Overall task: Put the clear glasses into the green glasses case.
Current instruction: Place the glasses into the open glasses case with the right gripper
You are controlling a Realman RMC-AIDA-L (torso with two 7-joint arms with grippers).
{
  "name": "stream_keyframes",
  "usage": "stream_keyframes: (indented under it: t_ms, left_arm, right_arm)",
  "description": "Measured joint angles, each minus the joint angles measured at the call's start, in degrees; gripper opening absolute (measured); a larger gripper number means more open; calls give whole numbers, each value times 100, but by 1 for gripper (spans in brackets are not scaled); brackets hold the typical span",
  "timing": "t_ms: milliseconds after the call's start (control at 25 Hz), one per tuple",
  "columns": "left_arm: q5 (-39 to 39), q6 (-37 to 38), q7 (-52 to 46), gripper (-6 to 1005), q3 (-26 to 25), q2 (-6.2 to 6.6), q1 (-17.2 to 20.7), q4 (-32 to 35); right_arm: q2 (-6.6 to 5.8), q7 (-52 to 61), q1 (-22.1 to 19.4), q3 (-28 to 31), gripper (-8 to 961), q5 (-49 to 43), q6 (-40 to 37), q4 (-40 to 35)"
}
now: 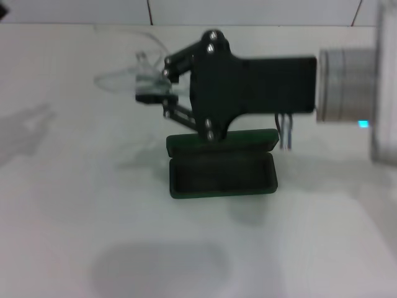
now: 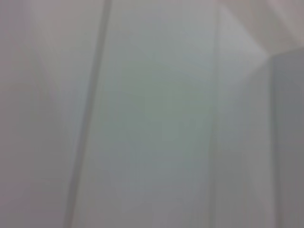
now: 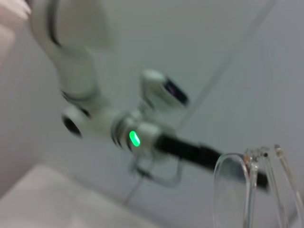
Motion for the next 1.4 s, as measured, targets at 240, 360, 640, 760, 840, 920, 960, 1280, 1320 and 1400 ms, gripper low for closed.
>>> stream_keyframes:
  t_ms: [240,360,640,760,840,920,960,1280,1320,1400]
  left_arm:
    - [-223,-356,-2,248,0,28,479,-54]
    - [-226,-380,3,248,0,10,649,-74]
    - [-217,-371,24,248,0,-51,794,-78]
    - [-216,-360,27,248,-1,-63,878,-80]
    - [-183,-381,51,248,2,-93,893,-81]
    - [-164,-403,97,248,5,-138,893,-81]
    - [-161,-415,133,248,6,-170,894,-78]
    - [-160,-489,302,248,9,-362,887,-37]
    - [-160,-492,304,248,9,-377,899,-35]
    - [-146,-503,316,248,9,-404,916,-31]
  right_arm:
    - [1,3907,1065,662,177,-2639,-1064,-1071]
    - [-1,5086,1841,1198,179,-2982,-2293,-1129]
    - [-6,6320,3281,1952,183,-3168,-4521,-383]
    - [-6,6371,3740,1981,185,-3223,-4953,607]
    - [-12,6253,3944,1976,186,-3367,-5090,1254]
    - [-13,6048,4120,1976,187,-3524,-5146,1842]
    - [-14,5945,4202,1975,188,-3595,-5157,2099]
    - [33,5196,4391,1545,192,-4321,-4748,3347]
    - [33,5127,4396,1407,193,-4324,-4635,3446]
    - [35,5023,4415,1164,194,-4328,-4458,3595]
